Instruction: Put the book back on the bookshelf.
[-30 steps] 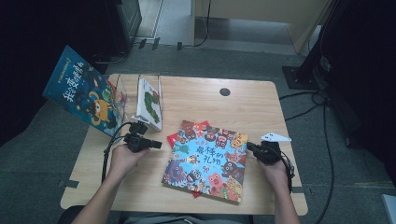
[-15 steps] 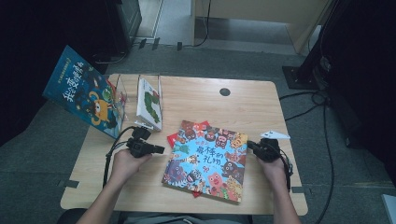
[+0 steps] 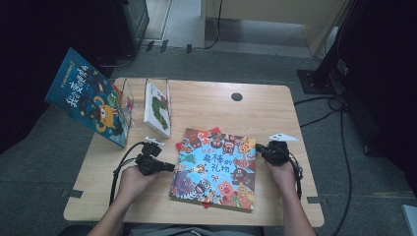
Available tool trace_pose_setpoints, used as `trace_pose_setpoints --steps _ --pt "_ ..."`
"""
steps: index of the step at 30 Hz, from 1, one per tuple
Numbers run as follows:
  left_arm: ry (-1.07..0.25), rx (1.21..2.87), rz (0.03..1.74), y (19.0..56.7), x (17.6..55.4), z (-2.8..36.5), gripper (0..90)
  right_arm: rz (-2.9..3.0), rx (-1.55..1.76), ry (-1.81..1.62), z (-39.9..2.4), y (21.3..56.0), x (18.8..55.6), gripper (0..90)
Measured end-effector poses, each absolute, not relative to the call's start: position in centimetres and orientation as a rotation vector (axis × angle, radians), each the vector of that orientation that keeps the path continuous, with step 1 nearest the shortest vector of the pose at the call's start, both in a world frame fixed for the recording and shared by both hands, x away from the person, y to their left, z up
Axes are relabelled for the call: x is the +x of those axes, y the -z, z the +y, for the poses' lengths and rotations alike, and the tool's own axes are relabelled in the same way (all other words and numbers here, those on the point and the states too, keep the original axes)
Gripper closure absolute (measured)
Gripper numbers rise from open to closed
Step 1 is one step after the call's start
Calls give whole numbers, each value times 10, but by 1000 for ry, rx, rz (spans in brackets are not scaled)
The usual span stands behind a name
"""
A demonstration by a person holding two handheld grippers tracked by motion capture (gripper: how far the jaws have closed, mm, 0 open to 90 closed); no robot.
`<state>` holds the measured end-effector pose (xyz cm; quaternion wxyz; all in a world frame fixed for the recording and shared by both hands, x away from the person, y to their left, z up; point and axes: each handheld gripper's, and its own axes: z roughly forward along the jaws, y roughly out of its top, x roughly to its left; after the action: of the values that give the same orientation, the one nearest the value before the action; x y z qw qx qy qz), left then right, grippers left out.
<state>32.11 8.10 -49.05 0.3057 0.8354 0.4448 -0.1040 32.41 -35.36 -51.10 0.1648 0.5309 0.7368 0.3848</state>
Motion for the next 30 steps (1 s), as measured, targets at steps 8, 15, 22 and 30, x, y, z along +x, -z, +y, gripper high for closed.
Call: trace_pose_setpoints --steps 8,15,22,30 --pt "276 2172 1203 491 314 86 900 2111 1497 -1103 -343 511 335 900" --pt "267 2172 1208 491 308 88 900 2112 1488 -1109 -336 512 343 900" --pt "254 2164 1209 491 303 85 900 2111 1481 -1108 -332 512 352 900" --pt "236 2155 1219 491 301 84 900 2107 1466 -1123 -333 510 353 900"
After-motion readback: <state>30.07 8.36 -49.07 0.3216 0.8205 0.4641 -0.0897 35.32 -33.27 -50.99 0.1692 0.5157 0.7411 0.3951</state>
